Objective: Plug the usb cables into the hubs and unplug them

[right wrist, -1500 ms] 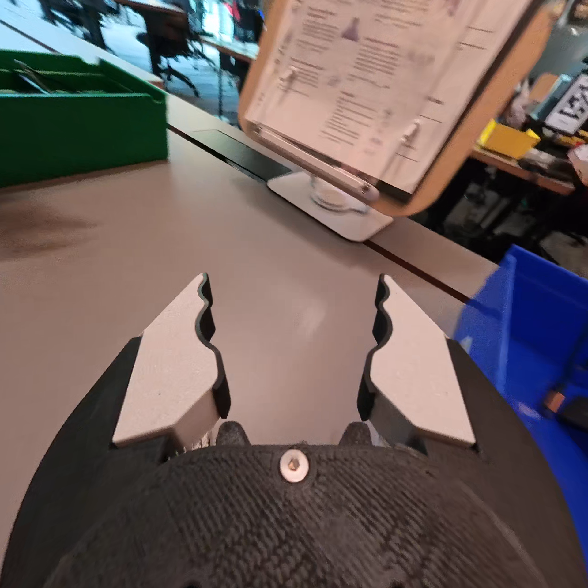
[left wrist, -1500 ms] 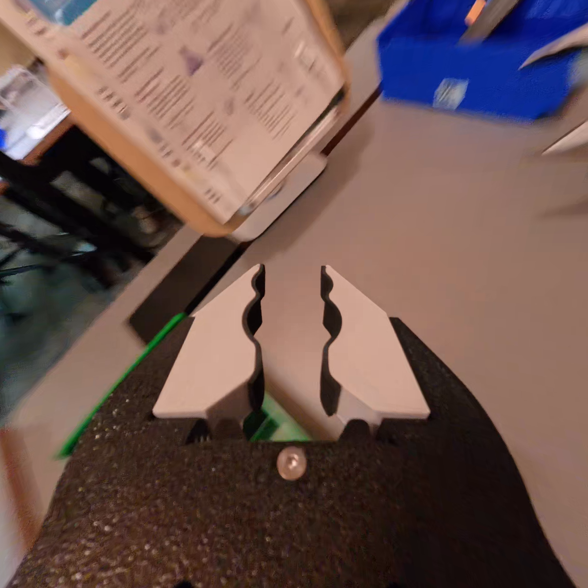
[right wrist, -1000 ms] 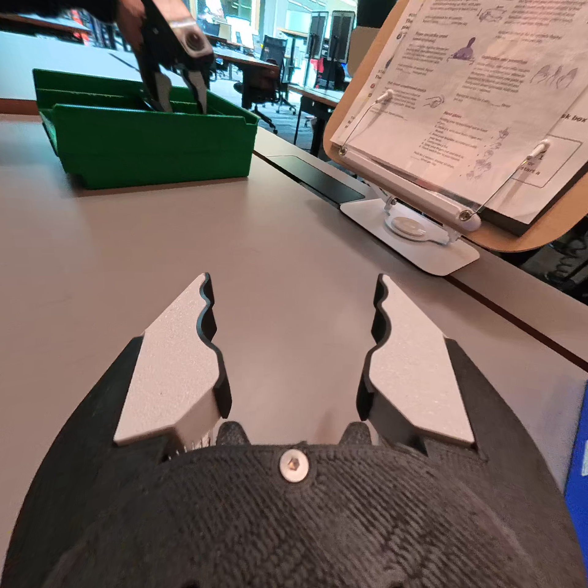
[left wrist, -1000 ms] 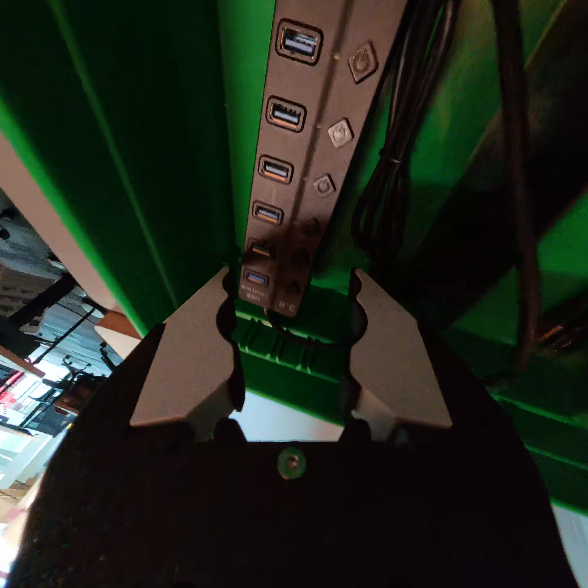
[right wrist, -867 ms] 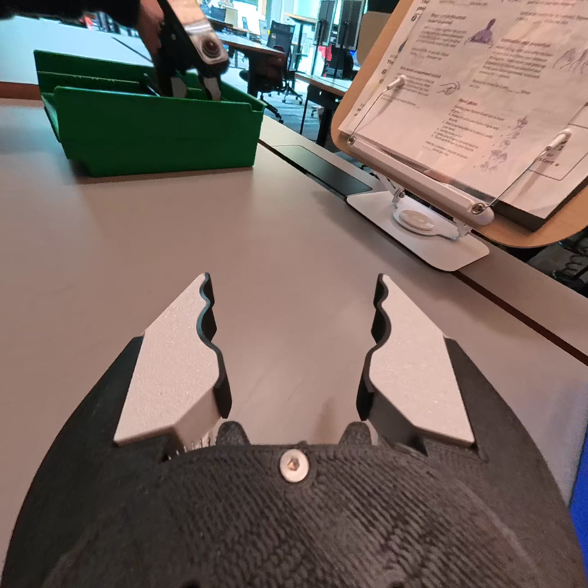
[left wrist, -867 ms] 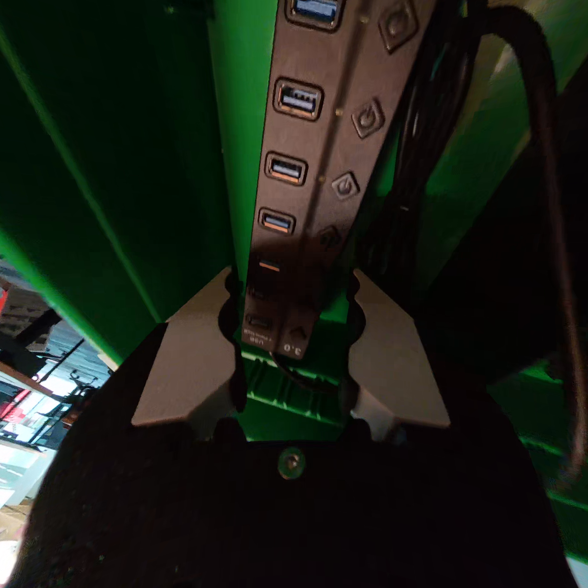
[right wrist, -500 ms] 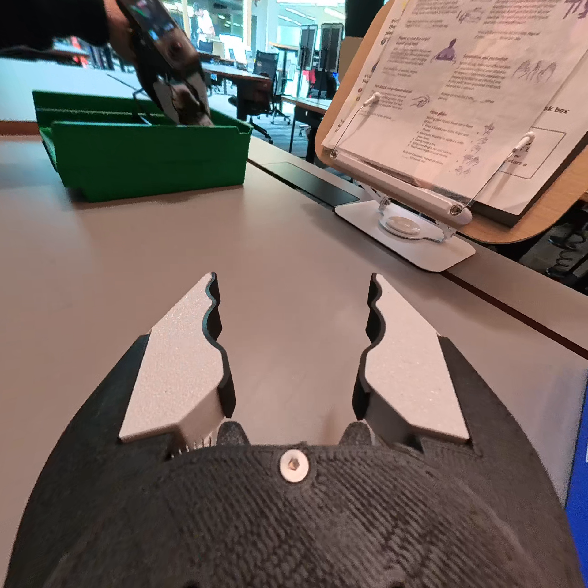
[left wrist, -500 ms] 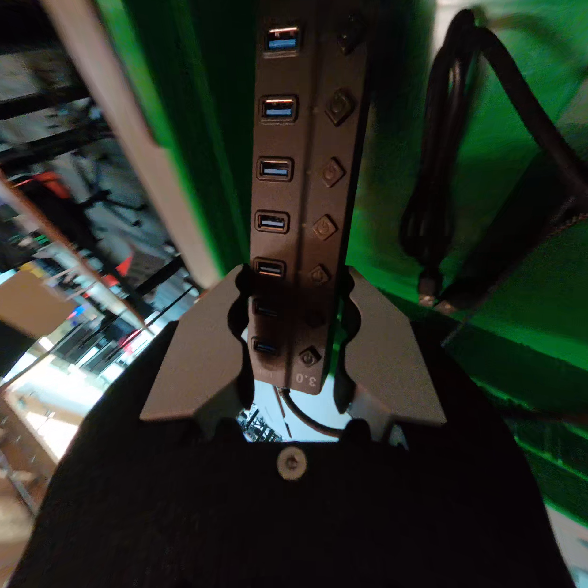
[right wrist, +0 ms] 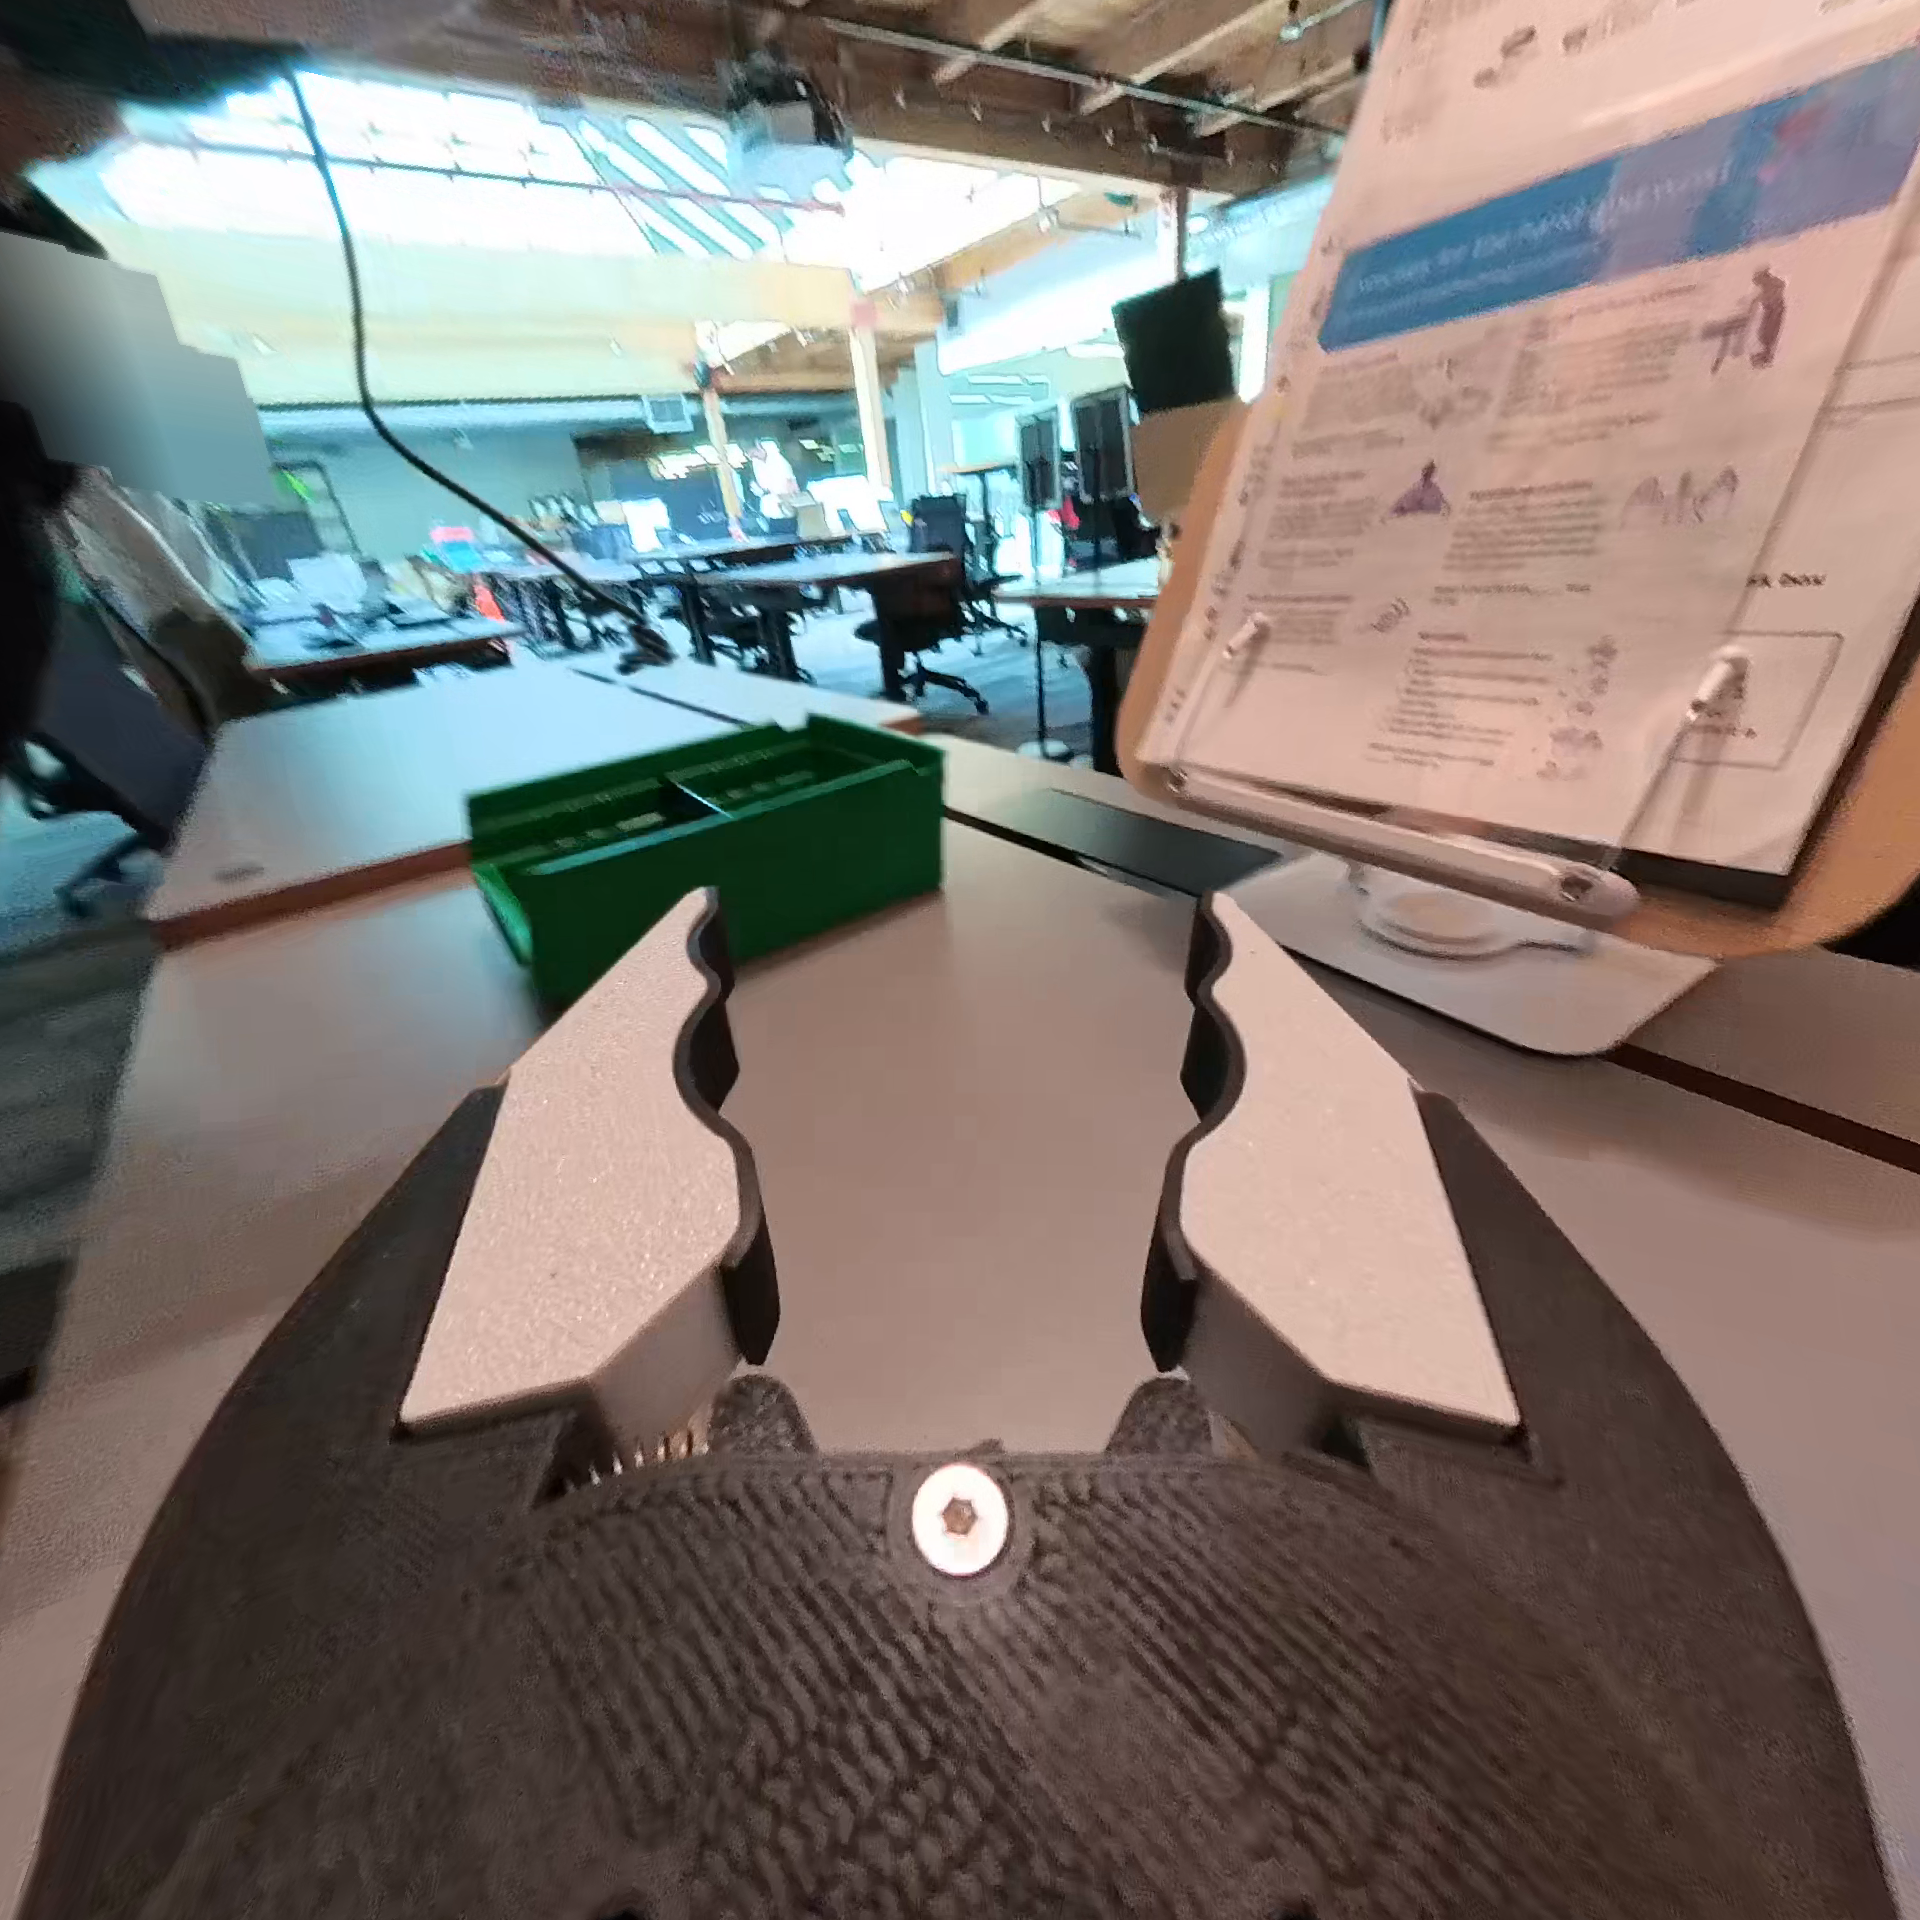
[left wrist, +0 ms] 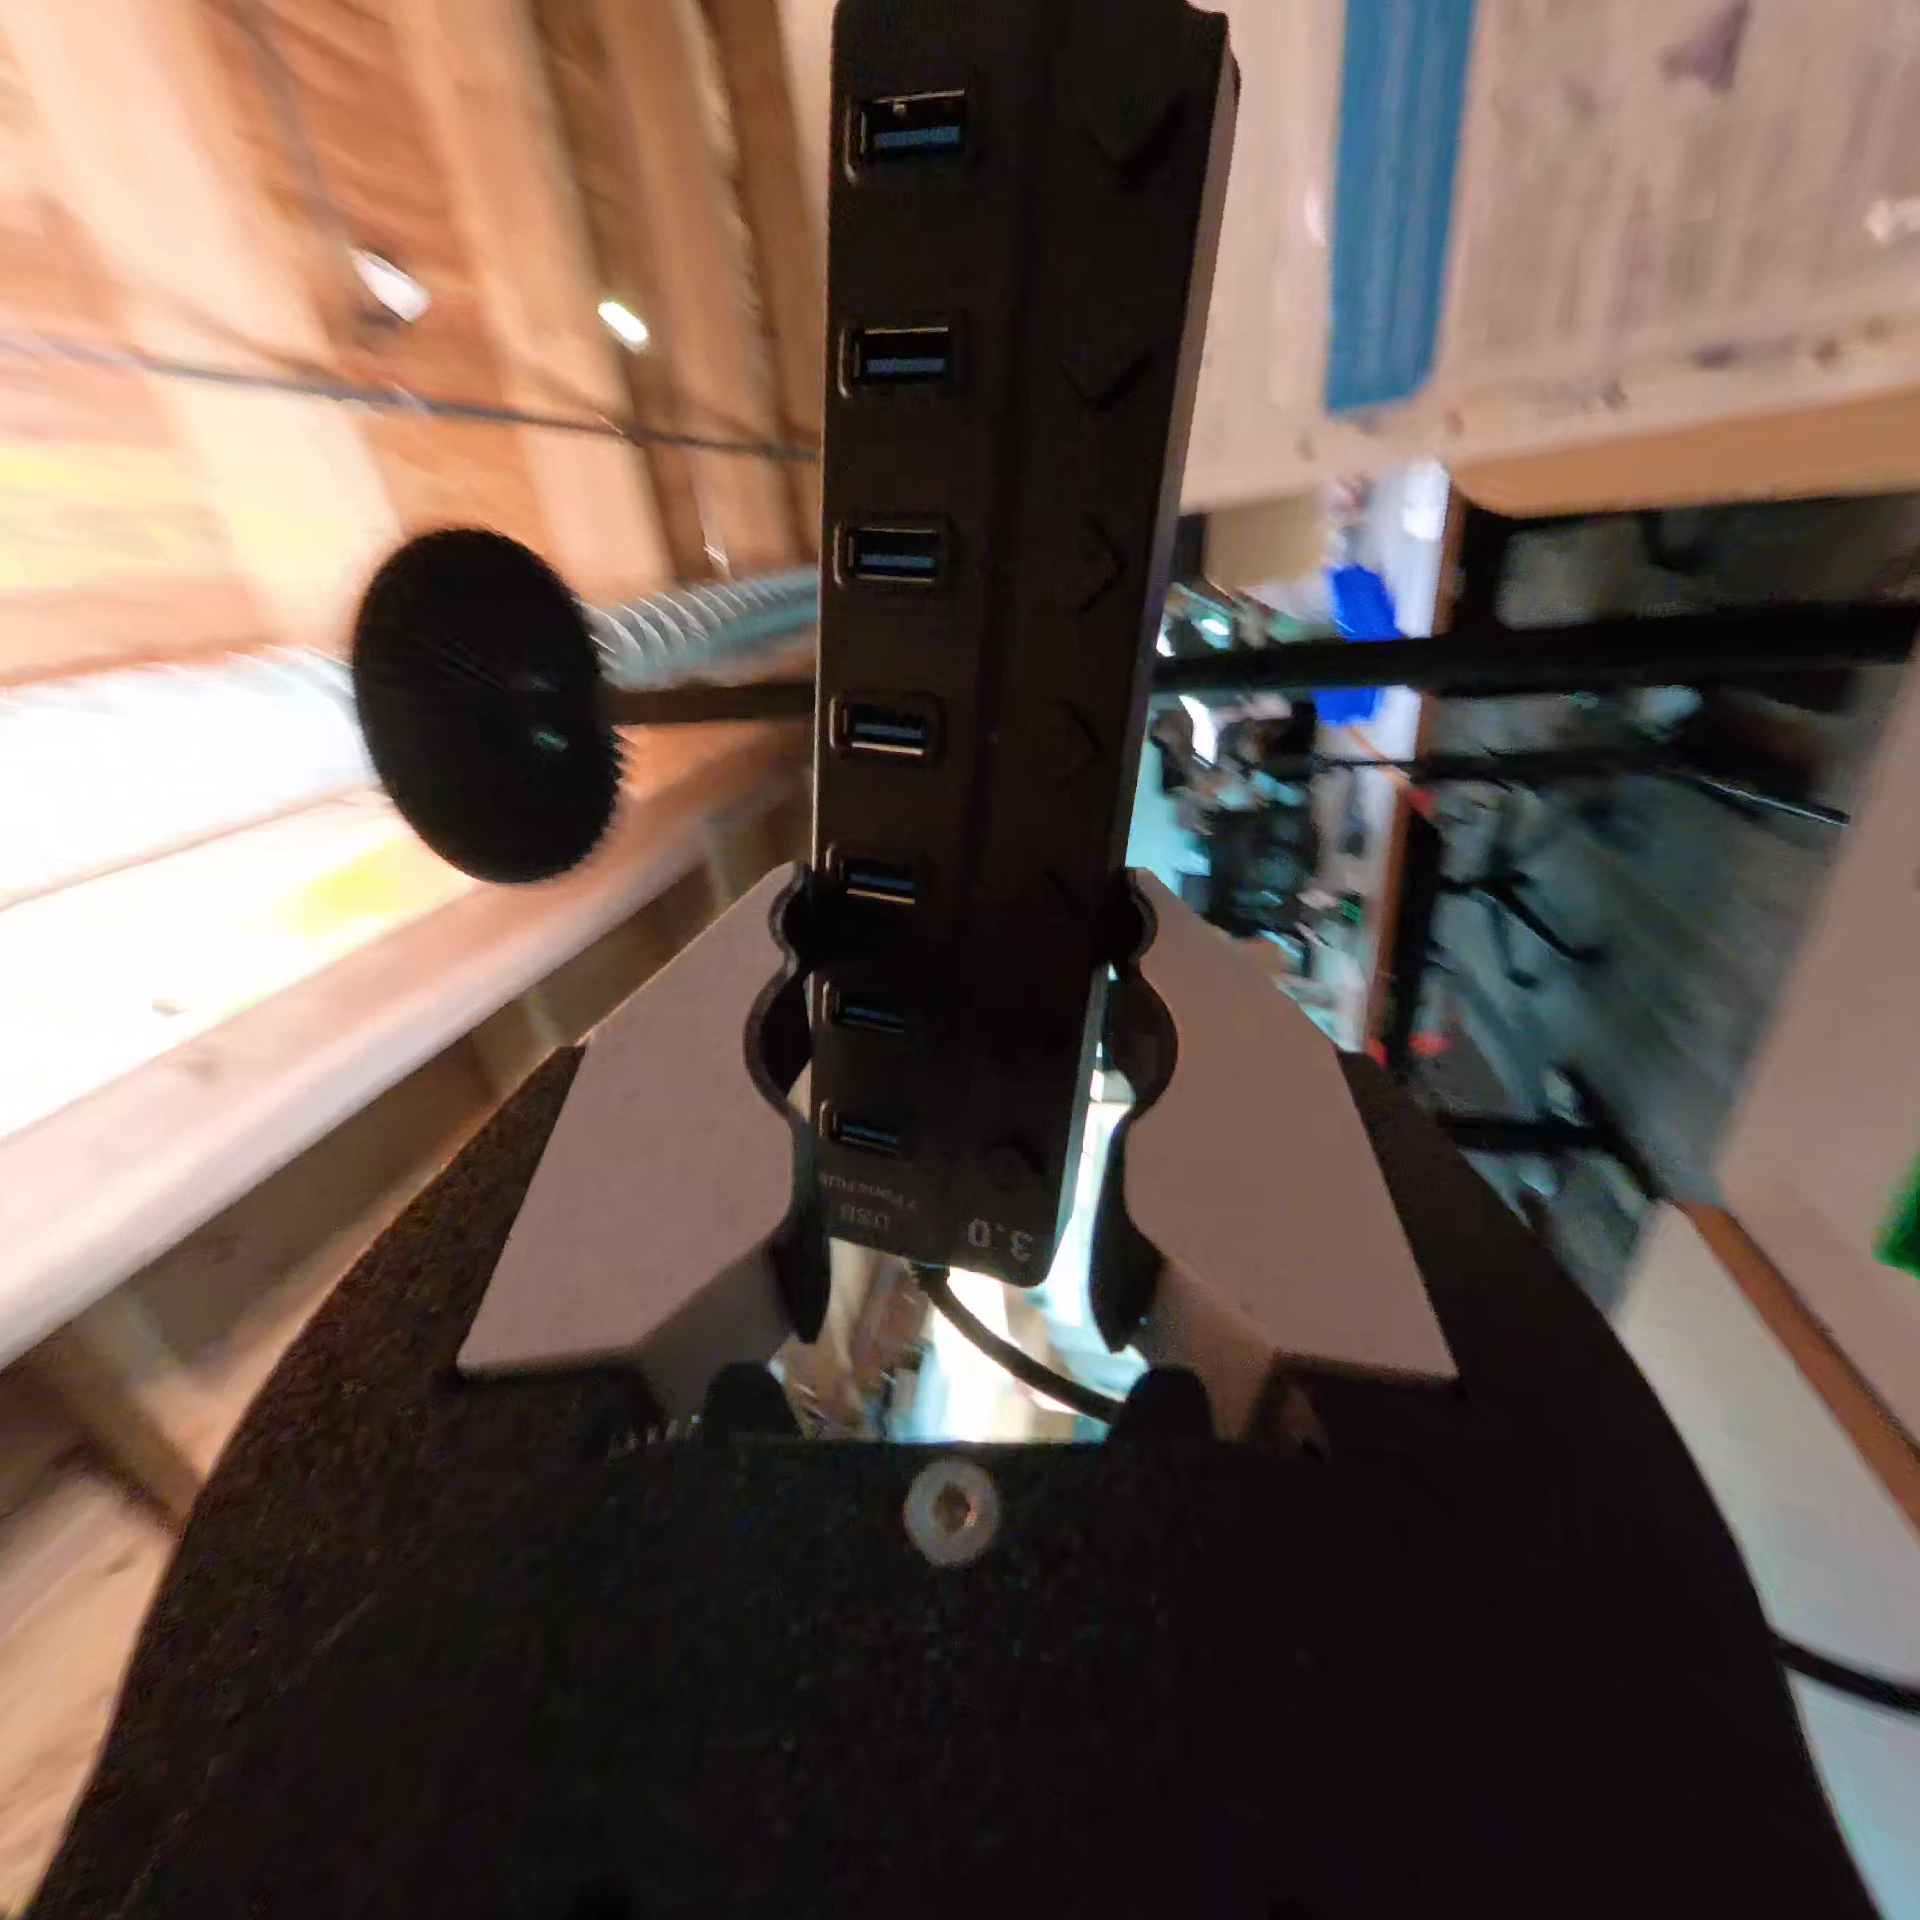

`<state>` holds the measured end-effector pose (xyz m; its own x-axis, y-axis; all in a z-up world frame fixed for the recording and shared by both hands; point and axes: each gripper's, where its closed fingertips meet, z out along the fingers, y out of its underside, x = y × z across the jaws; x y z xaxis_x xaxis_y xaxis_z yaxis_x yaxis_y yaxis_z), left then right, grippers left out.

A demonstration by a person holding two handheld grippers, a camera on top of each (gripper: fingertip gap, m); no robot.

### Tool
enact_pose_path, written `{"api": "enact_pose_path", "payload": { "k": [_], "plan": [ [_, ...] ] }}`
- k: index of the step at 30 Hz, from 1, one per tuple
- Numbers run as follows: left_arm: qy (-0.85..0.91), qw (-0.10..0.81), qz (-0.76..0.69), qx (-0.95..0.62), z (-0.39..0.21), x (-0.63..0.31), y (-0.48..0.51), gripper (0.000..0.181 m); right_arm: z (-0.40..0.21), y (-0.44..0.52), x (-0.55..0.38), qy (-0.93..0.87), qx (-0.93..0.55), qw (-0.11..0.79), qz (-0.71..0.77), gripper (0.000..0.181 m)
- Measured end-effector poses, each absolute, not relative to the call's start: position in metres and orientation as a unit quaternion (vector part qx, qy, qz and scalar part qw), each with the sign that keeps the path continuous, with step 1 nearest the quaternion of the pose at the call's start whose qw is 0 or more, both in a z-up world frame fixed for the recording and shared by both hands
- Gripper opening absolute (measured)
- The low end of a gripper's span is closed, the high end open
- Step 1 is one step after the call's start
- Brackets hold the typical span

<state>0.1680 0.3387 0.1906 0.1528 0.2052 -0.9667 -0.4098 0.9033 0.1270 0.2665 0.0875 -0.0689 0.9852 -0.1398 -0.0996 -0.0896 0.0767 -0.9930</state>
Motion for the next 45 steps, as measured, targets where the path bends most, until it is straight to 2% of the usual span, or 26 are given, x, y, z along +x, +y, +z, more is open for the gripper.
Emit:
{"api": "enact_pose_path", "payload": {
  "k": [4, 8, 12, 13, 14, 17, 22, 27, 29, 32, 35, 37, 39, 42, 45],
  "plan": [
    [0.604, 0.775, 0.185, 0.023, 0.181, 0.174, 0.247, 0.055, -0.023, 0.077, 0.228, 0.057, -0.651, 0.757, 0.021, 0.086],
    [0.607, 0.765, 0.163, 0.140, 0.119, 0.192, 0.166, 0.055, 0.016, 0.059, 0.196, 0.024, -0.620, 0.784, 0.014, 0.086],
    [0.608, 0.749, 0.130, 0.231, 0.047, 0.205, 0.114, 0.056, 0.014, 0.054, 0.186, -0.015, -0.641, 0.767, -0.026, 0.088],
    [0.605, 0.750, 0.114, 0.241, 0.035, 0.206, 0.106, 0.056, 0.007, 0.055, 0.181, -0.038, -0.650, 0.759, -0.025, 0.085],
    [0.600, 0.755, 0.099, 0.245, 0.027, 0.207, 0.099, 0.056, -0.002, 0.057, 0.176, -0.062, -0.661, 0.747, -0.023, 0.074],
    [0.595, 0.760, 0.065, 0.254, 0.008, 0.210, 0.085, 0.055, -0.025, 0.067, 0.179, -0.087, -0.689, 0.718, -0.045, 0.034],
    [0.601, 0.759, 0.056, 0.243, -0.009, 0.224, 0.098, 0.054, -0.042, 0.077, 0.200, -0.092, -0.696, 0.707, -0.088, 0.024],
    [0.658, 0.745, -0.107, 0.017, -0.002, 0.223, 0.140, 0.059, -0.046, 0.078, 0.235, -0.066, -0.689, 0.687, -0.220, 0.024],
    [0.671, 0.675, -0.266, -0.151, -0.009, 0.216, 0.153, 0.060, -0.036, 0.066, 0.252, -0.046, -0.658, 0.696, -0.283, 0.024],
    [0.644, 0.437, -0.521, -0.350, -0.035, 0.206, 0.135, 0.066, -0.027, 0.056, 0.261, -0.032, -0.619, 0.716, -0.322, 0.024],
    [0.566, 0.203, -0.676, -0.426, -0.039, 0.204, 0.112, 0.081, -0.033, 0.065, 0.258, -0.044, -0.605, 0.715, -0.347, 0.024],
    [0.516, 0.107, -0.735, -0.428, -0.028, 0.205, 0.107, 0.086, -0.042, 0.076, 0.252, -0.061, -0.607, 0.697, -0.376, 0.024],
    [0.511, 0.077, -0.741, -0.428, -0.029, 0.208, 0.106, 0.085, -0.052, 0.087, 0.243, -0.100, -0.610, 0.671, -0.410, 0.024],
    [0.533, 0.079, -0.720, -0.437, -0.036, 0.215, 0.108, 0.090, -0.063, 0.099, 0.231, -0.140, -0.614, 0.643, -0.436, 0.023],
    [0.523, 0.094, -0.721, -0.445, -0.033, 0.222, 0.122, 0.077, -0.066, 0.106, 0.221, -0.151, -0.606, 0.658, -0.420, 0.023]
  ]
}}
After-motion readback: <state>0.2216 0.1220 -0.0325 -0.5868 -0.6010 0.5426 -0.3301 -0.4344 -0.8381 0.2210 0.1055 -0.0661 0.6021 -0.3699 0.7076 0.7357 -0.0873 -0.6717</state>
